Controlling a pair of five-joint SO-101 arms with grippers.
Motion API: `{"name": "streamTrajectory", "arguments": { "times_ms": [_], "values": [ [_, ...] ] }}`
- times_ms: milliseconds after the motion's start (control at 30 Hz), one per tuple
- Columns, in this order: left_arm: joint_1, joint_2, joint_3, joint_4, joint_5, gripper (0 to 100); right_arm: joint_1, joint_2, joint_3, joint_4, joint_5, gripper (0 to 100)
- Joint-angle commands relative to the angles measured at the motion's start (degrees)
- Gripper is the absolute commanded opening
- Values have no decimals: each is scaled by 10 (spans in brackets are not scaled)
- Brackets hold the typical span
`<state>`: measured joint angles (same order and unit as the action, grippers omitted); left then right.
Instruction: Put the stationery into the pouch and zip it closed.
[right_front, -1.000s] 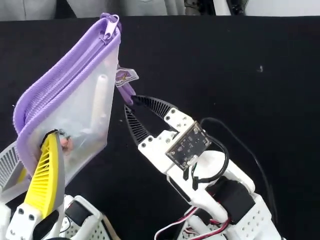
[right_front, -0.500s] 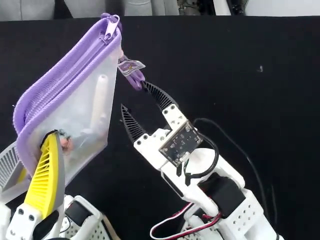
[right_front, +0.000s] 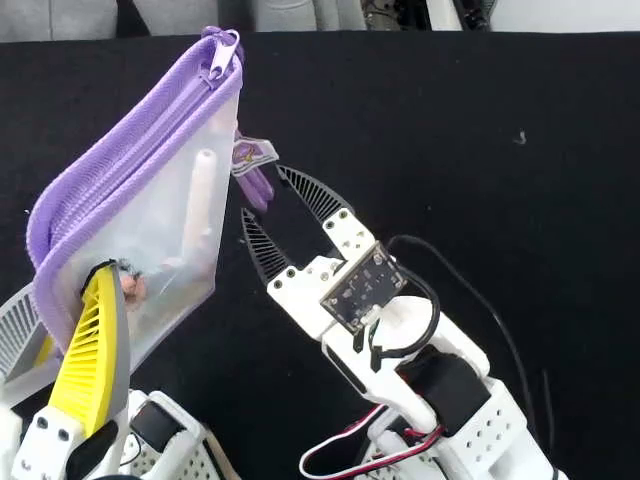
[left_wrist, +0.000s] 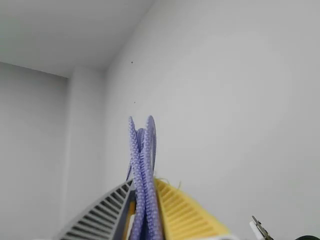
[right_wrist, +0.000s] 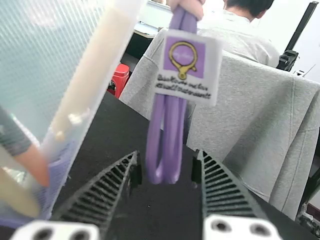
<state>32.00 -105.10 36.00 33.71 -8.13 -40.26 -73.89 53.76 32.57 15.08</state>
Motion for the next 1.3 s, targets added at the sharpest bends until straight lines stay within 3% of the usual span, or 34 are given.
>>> {"name": "streamTrajectory", "arguments": {
  "times_ms": [0,267,400,533,933,1267],
  "values": [
    [5,5,-5,-1,-3,29,-9,-4,-2,-39,-3,166],
    [3,5,-5,-1,39,29,-18,-4,-2,-46,-4,105],
    [2,5,-5,-1,38,29,-16,-4,-2,-45,-4,8],
    [2,5,-5,-1,38,29,-12,-4,-2,-45,0,11],
    [0,5,-10,-1,37,29,191,12,-5,-87,4,11],
    [0,4,-15,0,36,29,321,199,-40,-178,30,11]
  ]
}}
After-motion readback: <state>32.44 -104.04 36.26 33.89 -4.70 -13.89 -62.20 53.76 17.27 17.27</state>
